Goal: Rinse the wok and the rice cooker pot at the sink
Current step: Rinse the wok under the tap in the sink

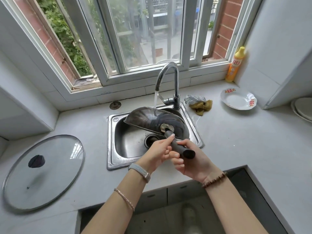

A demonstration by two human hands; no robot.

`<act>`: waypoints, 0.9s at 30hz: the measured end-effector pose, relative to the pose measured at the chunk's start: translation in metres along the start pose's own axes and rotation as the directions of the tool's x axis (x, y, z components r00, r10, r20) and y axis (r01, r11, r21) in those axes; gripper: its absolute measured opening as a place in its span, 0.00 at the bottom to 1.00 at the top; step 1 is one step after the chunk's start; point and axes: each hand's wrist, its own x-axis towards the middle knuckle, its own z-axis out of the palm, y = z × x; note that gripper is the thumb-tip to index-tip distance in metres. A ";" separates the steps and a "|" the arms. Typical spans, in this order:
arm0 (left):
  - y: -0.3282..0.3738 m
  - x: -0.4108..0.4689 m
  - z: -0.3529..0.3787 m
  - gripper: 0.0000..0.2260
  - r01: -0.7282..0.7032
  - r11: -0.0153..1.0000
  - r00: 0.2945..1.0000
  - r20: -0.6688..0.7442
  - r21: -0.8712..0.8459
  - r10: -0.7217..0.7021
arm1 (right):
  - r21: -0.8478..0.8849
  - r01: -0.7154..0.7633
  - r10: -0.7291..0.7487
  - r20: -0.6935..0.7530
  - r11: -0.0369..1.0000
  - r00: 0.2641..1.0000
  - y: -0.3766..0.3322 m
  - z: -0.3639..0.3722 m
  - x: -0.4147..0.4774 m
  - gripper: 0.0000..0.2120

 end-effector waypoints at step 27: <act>0.077 0.075 0.046 0.13 0.073 0.958 0.985 -0.132 -0.278 -0.113 | 0.319 -0.272 0.176 0.298 0.908 0.938 -0.132 -0.014 0.018 0.18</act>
